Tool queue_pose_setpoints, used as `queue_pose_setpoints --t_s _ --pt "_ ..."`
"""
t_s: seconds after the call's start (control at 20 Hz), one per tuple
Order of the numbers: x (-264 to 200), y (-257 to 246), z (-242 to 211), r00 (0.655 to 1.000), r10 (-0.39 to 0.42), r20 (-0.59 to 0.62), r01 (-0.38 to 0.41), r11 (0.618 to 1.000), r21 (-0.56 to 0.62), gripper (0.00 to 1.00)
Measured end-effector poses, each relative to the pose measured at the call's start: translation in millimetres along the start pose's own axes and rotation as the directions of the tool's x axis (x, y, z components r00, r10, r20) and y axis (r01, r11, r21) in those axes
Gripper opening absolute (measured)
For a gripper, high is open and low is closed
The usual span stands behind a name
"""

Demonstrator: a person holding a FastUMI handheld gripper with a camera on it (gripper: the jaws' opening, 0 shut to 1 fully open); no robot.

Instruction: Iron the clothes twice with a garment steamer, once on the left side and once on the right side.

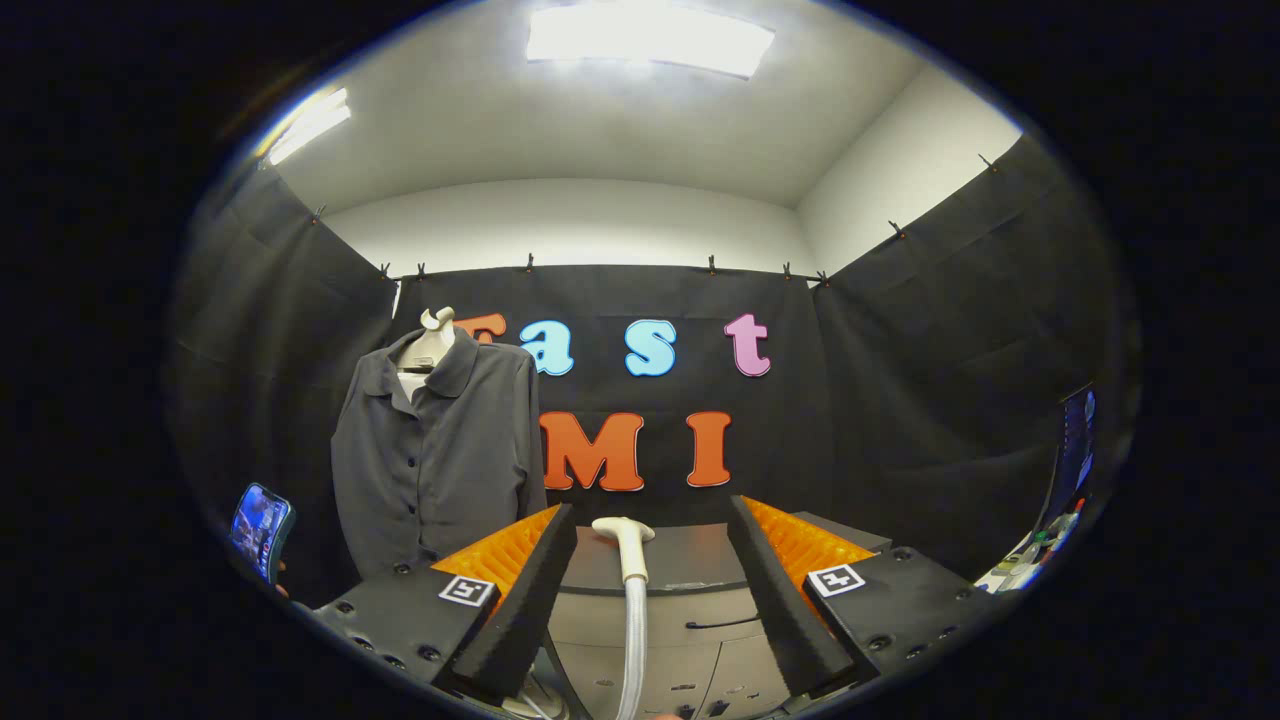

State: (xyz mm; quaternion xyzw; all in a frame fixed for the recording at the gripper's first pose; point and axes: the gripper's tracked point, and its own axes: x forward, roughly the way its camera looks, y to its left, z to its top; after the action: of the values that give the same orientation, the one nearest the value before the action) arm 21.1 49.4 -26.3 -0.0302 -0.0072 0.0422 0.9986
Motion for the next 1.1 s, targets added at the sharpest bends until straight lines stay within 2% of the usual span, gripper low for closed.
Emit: queue_pose_setpoints --t_s 0.25,0.35,0.45,0.55,0.75,0.85,0.95,1.1 --pt "20 14 -3 0.999 0.032 -0.013 -0.031 0.999 0.009 0.98" --pt "43 28 4 0.997 0.076 -0.006 -0.076 0.997 0.006 0.98" --pt "79 44 2 0.989 0.15 -0.014 -0.149 0.989 0.018 0.98" --pt "127 54 -18 0.978 0.199 -0.068 -0.196 0.979 0.049 0.97" --pt "230 55 -90 0.947 0.202 -0.25 -0.178 0.977 0.115 0.98" --pt "272 46 -133 0.916 0.163 -0.366 -0.114 0.982 0.152 0.98" --pt "305 42 -170 0.875 0.163 -0.455 -0.076 0.976 0.204 0.98" --pt "333 44 -231 0.787 0.195 -0.585 -0.079 0.973 0.218 0.98"
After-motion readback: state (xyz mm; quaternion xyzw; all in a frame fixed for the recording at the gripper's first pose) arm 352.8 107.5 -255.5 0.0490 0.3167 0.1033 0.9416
